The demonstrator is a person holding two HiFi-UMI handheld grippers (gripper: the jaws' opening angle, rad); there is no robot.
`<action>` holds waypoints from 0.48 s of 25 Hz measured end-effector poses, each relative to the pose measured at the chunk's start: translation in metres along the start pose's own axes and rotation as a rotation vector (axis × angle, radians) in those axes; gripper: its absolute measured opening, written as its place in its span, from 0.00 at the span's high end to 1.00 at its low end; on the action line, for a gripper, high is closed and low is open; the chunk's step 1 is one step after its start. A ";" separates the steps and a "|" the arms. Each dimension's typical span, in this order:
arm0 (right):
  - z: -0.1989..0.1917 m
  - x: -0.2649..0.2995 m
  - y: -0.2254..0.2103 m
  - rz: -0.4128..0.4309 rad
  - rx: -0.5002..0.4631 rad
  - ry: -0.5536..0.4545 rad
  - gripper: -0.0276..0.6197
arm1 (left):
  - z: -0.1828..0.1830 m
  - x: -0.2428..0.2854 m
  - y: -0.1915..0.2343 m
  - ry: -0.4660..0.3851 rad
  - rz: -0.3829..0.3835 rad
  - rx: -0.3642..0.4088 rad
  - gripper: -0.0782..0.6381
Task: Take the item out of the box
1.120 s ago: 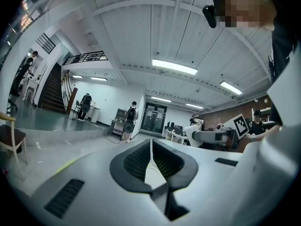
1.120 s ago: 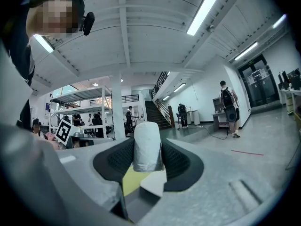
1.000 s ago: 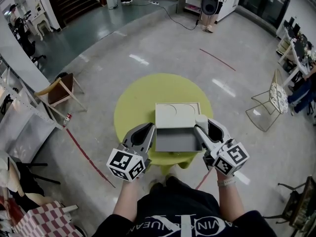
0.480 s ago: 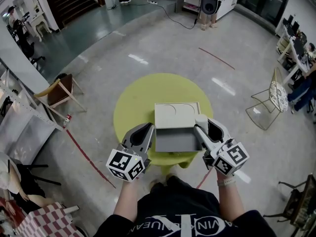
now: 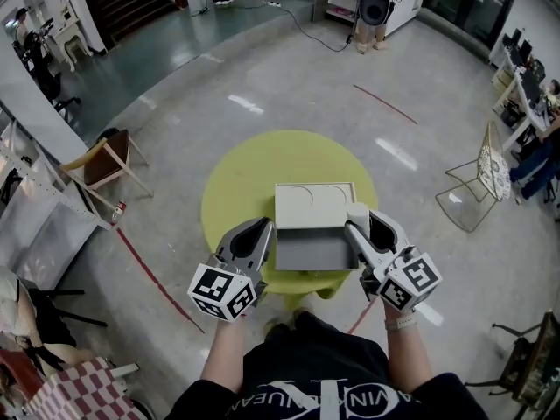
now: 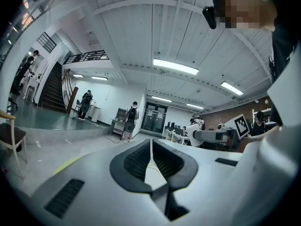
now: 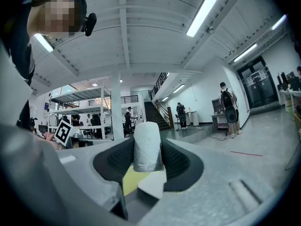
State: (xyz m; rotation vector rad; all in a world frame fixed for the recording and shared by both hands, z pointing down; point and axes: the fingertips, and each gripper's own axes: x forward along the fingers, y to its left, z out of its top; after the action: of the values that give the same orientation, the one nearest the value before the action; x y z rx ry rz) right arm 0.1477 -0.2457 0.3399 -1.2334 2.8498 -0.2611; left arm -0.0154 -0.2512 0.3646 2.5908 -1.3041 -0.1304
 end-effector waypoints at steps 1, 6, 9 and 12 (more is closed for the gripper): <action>0.000 0.000 0.000 0.000 0.001 0.001 0.68 | 0.000 0.000 0.001 0.001 0.001 -0.001 0.86; -0.004 0.001 -0.002 0.001 0.004 0.004 0.68 | -0.003 0.002 0.002 0.002 0.002 -0.002 0.86; -0.006 0.001 -0.004 0.001 0.006 0.004 0.68 | -0.005 0.003 0.002 0.004 0.001 -0.002 0.86; -0.006 0.001 -0.004 -0.001 0.009 0.009 0.68 | -0.004 0.003 0.002 0.006 0.001 -0.004 0.86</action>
State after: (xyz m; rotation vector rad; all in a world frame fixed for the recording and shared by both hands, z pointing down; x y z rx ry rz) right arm 0.1493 -0.2481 0.3468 -1.2355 2.8517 -0.2802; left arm -0.0147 -0.2541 0.3692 2.5850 -1.3017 -0.1256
